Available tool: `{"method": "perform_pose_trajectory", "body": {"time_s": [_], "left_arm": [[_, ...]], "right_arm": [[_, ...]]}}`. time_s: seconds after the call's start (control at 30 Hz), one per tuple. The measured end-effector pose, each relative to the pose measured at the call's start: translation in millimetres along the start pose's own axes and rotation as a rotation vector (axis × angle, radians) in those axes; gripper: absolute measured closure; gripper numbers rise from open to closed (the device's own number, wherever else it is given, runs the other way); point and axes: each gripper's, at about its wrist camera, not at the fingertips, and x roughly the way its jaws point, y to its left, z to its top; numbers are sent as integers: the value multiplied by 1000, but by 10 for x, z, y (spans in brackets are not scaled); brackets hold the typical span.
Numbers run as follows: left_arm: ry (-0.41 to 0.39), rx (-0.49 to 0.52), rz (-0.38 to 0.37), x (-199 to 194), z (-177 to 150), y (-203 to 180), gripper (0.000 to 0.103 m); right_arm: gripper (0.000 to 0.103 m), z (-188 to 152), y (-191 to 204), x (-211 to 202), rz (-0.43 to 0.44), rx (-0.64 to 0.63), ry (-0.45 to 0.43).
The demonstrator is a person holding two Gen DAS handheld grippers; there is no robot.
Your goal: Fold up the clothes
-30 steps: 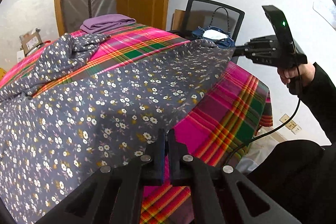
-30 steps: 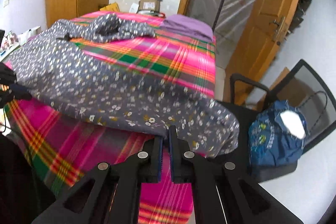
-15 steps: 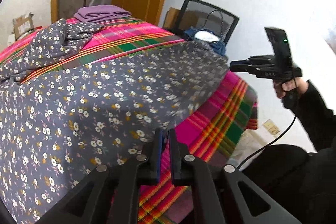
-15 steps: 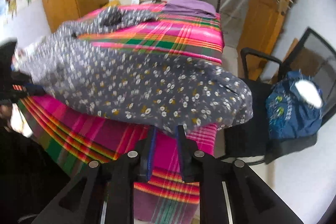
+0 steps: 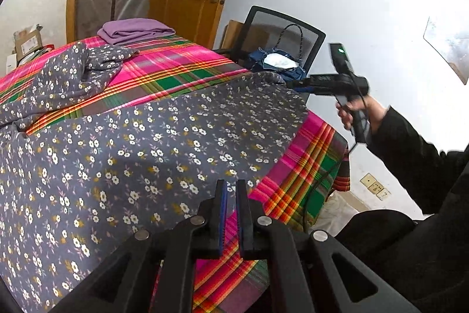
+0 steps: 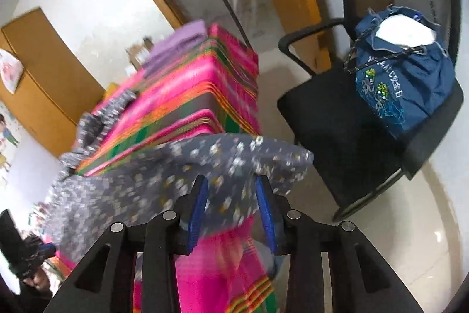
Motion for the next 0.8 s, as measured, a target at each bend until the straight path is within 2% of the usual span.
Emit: {"method": "perform_pose_trajectory", "body": {"time_s": [0.1, 0.2, 0.3, 0.4, 0.53, 0.67, 0.8], "left_arm": [[3, -16, 10, 24, -12, 36, 98], [6, -38, 22, 38, -6, 85, 98], [8, -51, 30, 59, 15, 108, 98], [9, -58, 24, 92, 21, 125, 98], [32, -61, 15, 179, 37, 143, 98], [53, -56, 4, 267, 76, 124, 98], [46, -36, -2, 271, 124, 39, 98]], "right_arm": [[67, 288, 41, 235, 5, -17, 18], [67, 559, 128, 373, 17, -21, -1], [67, 602, 181, 334, 42, -23, -27], [67, 418, 16, 176, 21, 35, -39], [66, -82, -373, -47, 25, 211, -33], [62, -578, -647, -98, 181, 430, -3], [62, -694, -634, 38, 345, 516, 21]]}}
